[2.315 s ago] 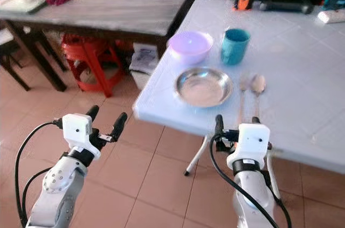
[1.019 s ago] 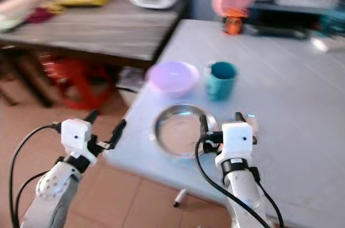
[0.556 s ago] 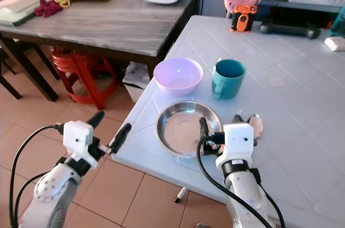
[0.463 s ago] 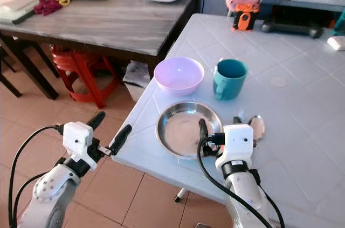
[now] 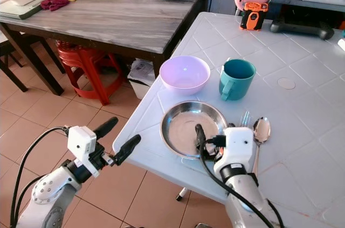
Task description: Setting the table
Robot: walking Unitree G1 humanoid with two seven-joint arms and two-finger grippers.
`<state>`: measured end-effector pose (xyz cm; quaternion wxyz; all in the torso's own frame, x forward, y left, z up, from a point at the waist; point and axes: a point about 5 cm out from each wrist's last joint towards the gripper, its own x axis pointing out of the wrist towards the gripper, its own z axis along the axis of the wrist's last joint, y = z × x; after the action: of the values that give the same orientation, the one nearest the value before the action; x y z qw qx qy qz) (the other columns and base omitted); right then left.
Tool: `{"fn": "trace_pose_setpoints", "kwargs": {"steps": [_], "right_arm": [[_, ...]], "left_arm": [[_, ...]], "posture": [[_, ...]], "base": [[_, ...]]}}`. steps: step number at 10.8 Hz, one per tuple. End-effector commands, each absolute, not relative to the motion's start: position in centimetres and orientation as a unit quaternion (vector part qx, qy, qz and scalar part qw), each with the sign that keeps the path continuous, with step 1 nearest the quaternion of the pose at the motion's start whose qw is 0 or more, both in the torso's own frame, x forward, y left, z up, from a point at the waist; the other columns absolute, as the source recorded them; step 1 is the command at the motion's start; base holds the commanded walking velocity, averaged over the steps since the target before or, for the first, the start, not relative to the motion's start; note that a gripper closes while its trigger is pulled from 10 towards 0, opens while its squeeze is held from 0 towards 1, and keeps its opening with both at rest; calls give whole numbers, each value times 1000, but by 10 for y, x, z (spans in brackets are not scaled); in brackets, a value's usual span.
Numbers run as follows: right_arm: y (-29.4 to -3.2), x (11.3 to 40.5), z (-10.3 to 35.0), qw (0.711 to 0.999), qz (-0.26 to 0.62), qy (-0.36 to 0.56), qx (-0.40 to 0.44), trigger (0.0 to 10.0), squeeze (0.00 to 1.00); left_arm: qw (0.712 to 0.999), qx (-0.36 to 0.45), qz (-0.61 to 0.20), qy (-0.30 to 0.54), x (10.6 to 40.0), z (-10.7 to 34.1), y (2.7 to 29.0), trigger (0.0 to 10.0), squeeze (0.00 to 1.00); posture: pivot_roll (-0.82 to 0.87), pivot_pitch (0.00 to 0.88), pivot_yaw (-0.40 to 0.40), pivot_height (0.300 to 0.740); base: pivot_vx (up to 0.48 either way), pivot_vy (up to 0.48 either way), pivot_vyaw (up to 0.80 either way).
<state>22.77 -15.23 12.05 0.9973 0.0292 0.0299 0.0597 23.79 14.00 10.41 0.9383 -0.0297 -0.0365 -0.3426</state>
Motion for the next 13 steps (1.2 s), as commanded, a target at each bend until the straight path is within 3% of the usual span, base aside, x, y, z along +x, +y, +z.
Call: {"fn": "trace_pose_setpoints", "kwargs": {"steps": [1,7,12,13], "right_arm": [[-152,226,123,997,64,32,37,10000,0],[-156,226,132,995,53,41,70,10000,0],[-147,228,112,983,79,114,123,10000,0],[-145,229,111,981,85,121,124,3059,0]], "left_arm": [[935,-24,-353,-35,236,103,143,10000,0],[921,-12,-387,-36,232,98,145,10000,0],[906,-1,-422,-40,230,98,140,10000,0],[904,-1,-425,-40,229,97,139,10000,0]], "posture": [[-61,126,76,740],[-69,130,77,740],[-65,130,78,740],[-67,129,75,740]], "base": [[0,0,0],[0,0,0],[0,0,0],[0,0,0]]}}
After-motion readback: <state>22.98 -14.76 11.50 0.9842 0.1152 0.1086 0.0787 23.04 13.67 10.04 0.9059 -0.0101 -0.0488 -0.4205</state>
